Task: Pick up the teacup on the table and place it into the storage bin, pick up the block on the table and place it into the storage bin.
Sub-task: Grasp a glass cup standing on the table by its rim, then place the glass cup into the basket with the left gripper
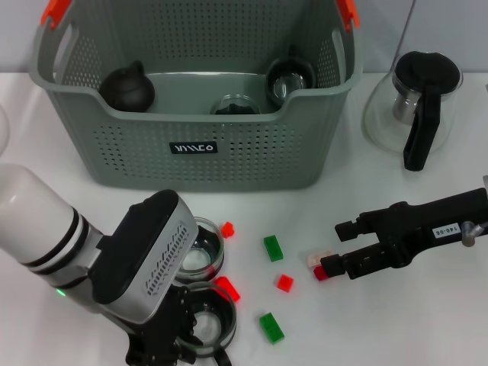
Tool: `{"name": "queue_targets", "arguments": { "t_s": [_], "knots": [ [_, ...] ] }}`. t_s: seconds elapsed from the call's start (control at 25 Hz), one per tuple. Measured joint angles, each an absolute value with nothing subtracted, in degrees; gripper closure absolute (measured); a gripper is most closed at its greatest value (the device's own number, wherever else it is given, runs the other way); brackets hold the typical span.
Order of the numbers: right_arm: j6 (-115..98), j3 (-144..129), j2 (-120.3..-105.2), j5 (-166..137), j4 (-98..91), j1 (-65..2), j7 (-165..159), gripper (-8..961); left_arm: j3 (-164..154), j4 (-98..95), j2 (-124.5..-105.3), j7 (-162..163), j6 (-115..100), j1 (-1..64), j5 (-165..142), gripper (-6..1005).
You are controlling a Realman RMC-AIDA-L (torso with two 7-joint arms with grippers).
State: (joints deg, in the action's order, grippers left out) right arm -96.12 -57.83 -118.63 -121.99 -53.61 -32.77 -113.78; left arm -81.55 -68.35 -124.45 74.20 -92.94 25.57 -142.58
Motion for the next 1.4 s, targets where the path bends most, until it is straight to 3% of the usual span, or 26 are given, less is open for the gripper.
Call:
{"name": "queue_targets", "arguments": {
  "t_s": [0.28, 0.6, 0.76, 0.92, 1.16, 1.4],
  "knots": [
    [-96.0, -57.8, -118.47, -122.0, -53.6, -32.7, -113.7, 14, -81.7, -68.6, -124.45, 74.8, -93.4, 25.8, -142.4, 909],
    [-96.4, -57.3, -116.91, -122.0, -52.8, -32.3, -113.0, 15, -78.3, -73.9, -124.37, 81.8, -107.4, 27.9, -132.1, 938],
    [-96.6, -56.1, -115.38, -122.0, -51.3, -32.3, -112.7, 15, -69.2, -75.0, -124.39, 88.6, -114.1, 31.9, -120.5, 942],
    [-97.0, -55.0, -114.68, -122.1, -50.9, -32.0, -112.0, 14, -57.4, -74.3, -123.98, 96.0, -106.3, 37.4, -117.0, 945],
    [-97.1, -54.2, -114.31, -122.1, -50.7, -31.7, -111.3, 15, -54.2, -68.4, -121.05, 105.9, -80.0, 43.3, -124.1, 946],
    [-97.2, -54.2, -114.24, -122.2, -50.6, -31.7, -111.3, 14, -54.7, -48.2, -116.50, 114.1, -61.4, 52.7, -132.3, 946]
  ]
}}
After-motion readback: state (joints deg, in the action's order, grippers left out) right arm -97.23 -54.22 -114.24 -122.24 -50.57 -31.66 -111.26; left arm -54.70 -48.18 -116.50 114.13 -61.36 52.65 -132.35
